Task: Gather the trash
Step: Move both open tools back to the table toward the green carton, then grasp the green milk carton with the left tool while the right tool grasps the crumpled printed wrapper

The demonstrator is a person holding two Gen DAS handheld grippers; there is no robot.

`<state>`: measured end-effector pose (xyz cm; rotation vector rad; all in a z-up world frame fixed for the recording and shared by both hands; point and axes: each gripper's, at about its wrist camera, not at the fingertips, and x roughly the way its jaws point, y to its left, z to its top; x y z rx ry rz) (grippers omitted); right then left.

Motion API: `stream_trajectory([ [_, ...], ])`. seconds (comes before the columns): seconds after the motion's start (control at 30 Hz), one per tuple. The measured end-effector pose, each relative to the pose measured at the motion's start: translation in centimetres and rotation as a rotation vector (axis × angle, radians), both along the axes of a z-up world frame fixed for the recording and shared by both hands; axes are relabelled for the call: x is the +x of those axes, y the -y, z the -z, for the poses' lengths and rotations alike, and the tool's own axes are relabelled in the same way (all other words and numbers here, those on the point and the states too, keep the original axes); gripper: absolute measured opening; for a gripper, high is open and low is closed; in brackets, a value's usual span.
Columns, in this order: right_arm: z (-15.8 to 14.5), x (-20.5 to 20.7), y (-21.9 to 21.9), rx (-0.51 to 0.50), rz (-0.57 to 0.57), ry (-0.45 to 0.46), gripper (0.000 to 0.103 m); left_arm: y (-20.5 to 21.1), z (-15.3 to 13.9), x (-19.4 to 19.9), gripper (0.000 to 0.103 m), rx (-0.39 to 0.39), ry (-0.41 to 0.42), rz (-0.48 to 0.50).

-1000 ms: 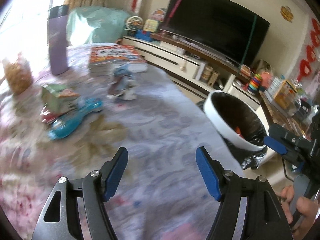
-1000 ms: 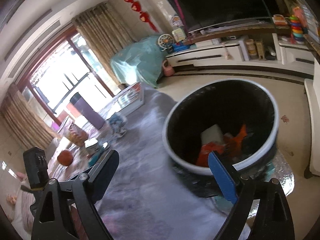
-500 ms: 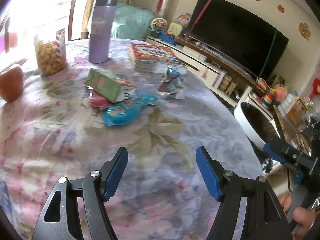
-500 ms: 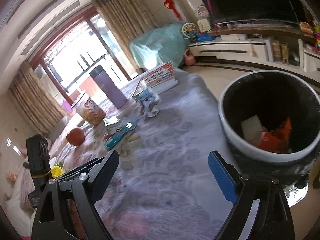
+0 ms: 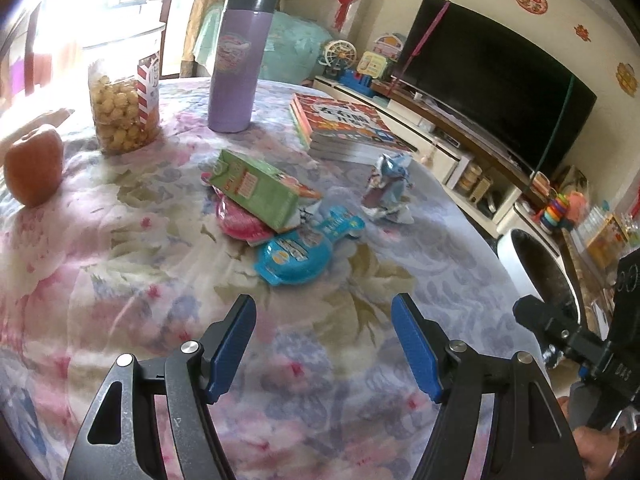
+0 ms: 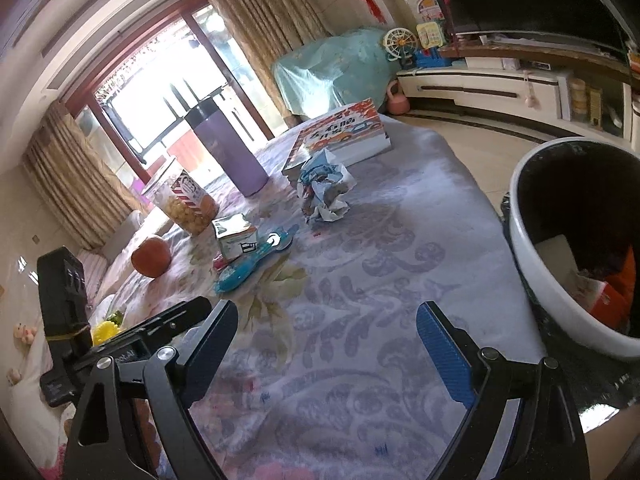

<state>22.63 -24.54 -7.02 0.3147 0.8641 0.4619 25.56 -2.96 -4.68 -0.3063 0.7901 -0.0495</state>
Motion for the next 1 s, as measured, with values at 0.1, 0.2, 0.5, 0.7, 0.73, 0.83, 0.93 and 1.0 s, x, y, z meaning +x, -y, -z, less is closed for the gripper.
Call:
stream_trajectory([
  [0.1,0.3,0.8,-0.5,0.001,-0.007,-0.006,0.092,-0.6,0.0,0.9,0.070,0.000,0.003,-0.015],
  [0.2,0.5,1.8,-1.0,-0.003,-0.019,-0.007,0.092,-1.1,0.2,1.9,0.072,-0.004,-0.002,-0.030],
  [0.5,1.4,5.2,-1.9,0.020,-0.019,-0.034,0.092,-1.1,0.6,5.3,0.077,0.033,-0.011,-0.067],
  [0.7,1.8,8.4,-2.6,0.033,-0.022,-0.050,0.092,-1.0,1.3,8.4,0.078,0.045,-0.042,-0.094],
  [0.73,1.9,8.9,-2.8,0.031,-0.022,-0.052,0.092,-1.0,1.4,9.0,0.078,0.046,-0.048,-0.100],
  [0.83,2.5,10.6,-3.2,0.035,-0.019,-0.065,0.092,-1.0,1.6,10.5,0.079,0.061,-0.059,-0.109],
  [0.93,3.2,12.2,-3.3,0.050,-0.007,-0.087,0.092,-1.2,1.9,11.9,0.079,0.062,-0.073,-0.118],
  [1.0,3.6,13.1,-3.4,0.053,0.007,-0.106,0.092,-1.3,2.1,12.5,0.079,0.067,-0.075,-0.128],
])
